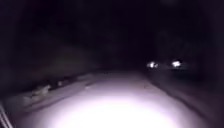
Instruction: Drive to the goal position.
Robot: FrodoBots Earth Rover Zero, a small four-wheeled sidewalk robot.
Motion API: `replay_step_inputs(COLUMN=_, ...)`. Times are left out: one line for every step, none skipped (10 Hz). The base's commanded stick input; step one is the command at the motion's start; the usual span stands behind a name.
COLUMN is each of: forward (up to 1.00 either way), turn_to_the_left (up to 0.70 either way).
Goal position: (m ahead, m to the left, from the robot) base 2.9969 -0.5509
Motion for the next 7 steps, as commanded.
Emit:
replay_step_inputs(forward=1.0, turn_to_the_left=-0.27)
replay_step_inputs(forward=1.0, turn_to_the_left=-0.27)
replay_step_inputs(forward=1.0, turn_to_the_left=-0.27)
replay_step_inputs(forward=1.0, turn_to_the_left=-0.27)
replay_step_inputs(forward=1.0, turn_to_the_left=-0.13)
replay_step_inputs(forward=1.0, turn_to_the_left=0.0)
replay_step_inputs(forward=1.0, turn_to_the_left=0.0)
